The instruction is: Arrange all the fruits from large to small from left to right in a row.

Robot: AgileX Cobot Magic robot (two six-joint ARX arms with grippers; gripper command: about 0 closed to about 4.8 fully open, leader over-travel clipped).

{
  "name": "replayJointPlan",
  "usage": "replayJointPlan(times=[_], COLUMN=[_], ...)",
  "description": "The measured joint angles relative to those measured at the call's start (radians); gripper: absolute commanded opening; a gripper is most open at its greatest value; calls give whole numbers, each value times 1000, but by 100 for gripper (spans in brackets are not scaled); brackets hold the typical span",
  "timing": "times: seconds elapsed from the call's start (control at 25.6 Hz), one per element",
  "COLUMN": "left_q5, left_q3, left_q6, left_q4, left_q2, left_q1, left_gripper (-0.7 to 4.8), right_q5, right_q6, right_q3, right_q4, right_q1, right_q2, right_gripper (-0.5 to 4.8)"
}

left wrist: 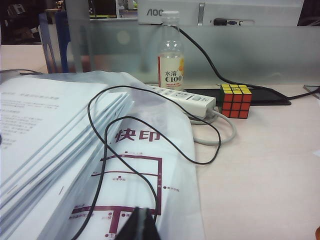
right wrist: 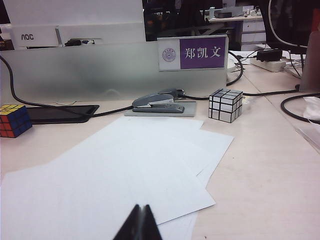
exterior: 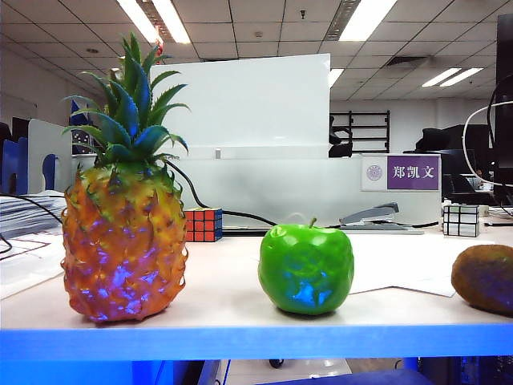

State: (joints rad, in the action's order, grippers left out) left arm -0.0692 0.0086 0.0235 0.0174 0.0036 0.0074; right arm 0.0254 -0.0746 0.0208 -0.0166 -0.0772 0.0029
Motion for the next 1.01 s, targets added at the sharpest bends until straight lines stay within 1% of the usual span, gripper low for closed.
replayJointPlan(times=[1.01], left_q5=[0], left_q3=[0], left_q6=[3], left_q4=[-14], left_q2=[0], left_q1=[0], left_gripper=[-5], right_q5=[0], right_q6=[0], right_q3=[0], right_q4=[0], right_q1=[0], right_q2=[0], right_gripper=[-1])
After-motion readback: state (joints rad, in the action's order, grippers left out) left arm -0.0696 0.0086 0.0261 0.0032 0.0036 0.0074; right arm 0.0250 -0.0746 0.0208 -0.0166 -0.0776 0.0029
